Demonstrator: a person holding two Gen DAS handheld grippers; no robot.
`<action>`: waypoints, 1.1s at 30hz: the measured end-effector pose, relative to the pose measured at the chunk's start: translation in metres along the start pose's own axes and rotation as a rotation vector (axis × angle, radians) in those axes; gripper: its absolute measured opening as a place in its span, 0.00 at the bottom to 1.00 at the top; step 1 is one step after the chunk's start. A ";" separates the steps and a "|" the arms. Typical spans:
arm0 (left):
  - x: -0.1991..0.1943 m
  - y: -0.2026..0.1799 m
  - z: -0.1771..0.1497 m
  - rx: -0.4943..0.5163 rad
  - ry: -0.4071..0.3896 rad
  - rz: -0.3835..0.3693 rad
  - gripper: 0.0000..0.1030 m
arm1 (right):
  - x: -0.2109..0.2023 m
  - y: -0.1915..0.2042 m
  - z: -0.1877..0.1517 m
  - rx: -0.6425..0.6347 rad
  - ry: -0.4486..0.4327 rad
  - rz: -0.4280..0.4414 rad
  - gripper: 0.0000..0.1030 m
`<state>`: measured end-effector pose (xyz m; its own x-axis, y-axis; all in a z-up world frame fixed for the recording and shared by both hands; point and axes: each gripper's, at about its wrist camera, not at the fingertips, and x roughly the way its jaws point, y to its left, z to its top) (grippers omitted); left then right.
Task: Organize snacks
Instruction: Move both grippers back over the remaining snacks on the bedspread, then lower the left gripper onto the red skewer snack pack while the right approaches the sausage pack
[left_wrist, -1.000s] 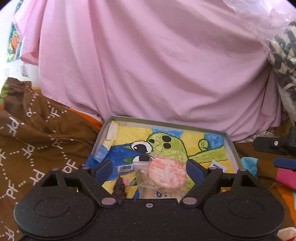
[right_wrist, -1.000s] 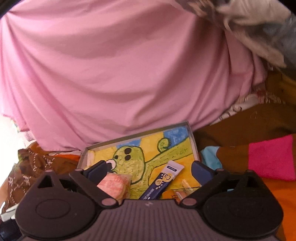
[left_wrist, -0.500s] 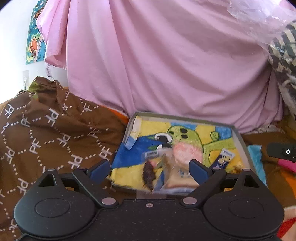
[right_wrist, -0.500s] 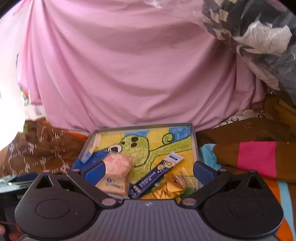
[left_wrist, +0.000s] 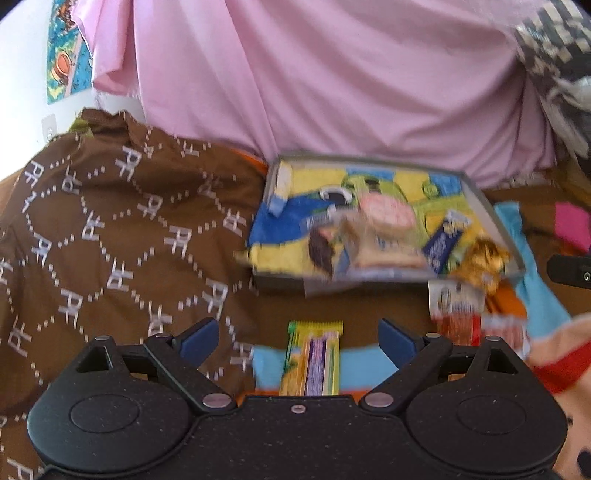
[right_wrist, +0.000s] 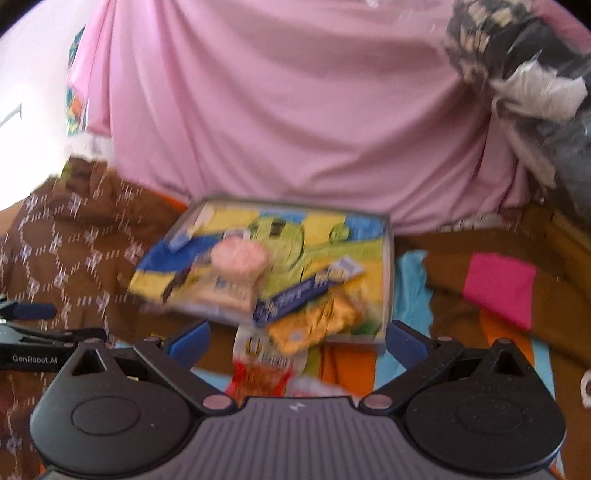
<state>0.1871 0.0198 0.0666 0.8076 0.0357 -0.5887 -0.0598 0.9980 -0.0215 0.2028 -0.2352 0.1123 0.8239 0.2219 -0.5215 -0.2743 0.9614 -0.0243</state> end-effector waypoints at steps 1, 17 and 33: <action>-0.001 0.000 -0.005 0.008 0.012 -0.004 0.91 | -0.001 0.002 -0.005 -0.008 0.015 0.003 1.00; -0.009 0.003 -0.059 0.067 0.136 -0.025 0.90 | -0.010 0.030 -0.082 -0.142 0.233 0.066 1.00; 0.000 -0.024 -0.085 0.120 0.223 -0.102 0.90 | 0.004 0.023 -0.117 -0.253 0.364 0.057 1.00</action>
<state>0.1382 -0.0086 -0.0013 0.6560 -0.0648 -0.7520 0.0961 0.9954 -0.0019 0.1417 -0.2317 0.0095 0.5882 0.1585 -0.7930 -0.4645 0.8689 -0.1709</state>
